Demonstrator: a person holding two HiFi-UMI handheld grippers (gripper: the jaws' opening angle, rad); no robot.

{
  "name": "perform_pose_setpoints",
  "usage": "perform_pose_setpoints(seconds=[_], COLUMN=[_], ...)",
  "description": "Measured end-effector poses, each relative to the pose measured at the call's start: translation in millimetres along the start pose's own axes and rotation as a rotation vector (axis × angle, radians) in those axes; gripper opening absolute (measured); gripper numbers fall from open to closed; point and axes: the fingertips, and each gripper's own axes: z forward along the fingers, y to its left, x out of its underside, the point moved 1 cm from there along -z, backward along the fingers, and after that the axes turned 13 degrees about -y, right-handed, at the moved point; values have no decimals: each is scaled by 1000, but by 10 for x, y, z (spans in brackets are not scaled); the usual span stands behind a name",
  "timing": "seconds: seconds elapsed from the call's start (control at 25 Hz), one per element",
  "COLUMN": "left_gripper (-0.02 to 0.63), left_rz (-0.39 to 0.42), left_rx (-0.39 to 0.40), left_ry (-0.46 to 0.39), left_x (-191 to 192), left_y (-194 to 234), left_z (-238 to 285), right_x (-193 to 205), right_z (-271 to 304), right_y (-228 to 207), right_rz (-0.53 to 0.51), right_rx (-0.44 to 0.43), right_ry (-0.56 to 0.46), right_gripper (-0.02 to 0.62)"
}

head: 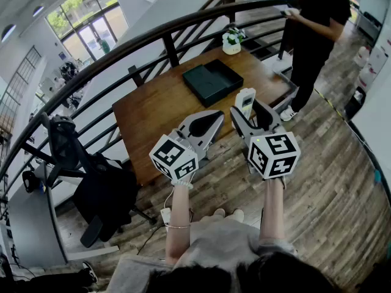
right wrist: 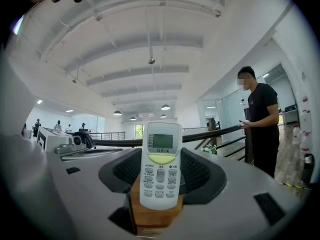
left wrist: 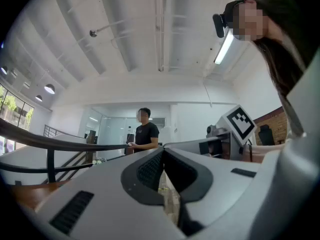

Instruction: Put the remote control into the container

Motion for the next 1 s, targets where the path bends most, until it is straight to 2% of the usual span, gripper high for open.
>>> perform_pose_setpoints(seconds=[0.44, 0.8, 1.0], left_gripper=[3, 3, 3], left_rz=[-2, -21, -23], left_rx=[-1, -52, -79], left_ry=[1, 11, 34], left_x=[48, 195, 306], left_y=[-233, -476, -591], left_z=[123, 261, 286], right_x=[-81, -17, -3], right_z=[-192, -500, -551], right_y=[-134, -415, -506], right_rz=[-1, 105, 105], right_rx=[2, -33, -54], right_ry=[5, 16, 27], right_gripper=[238, 238, 238])
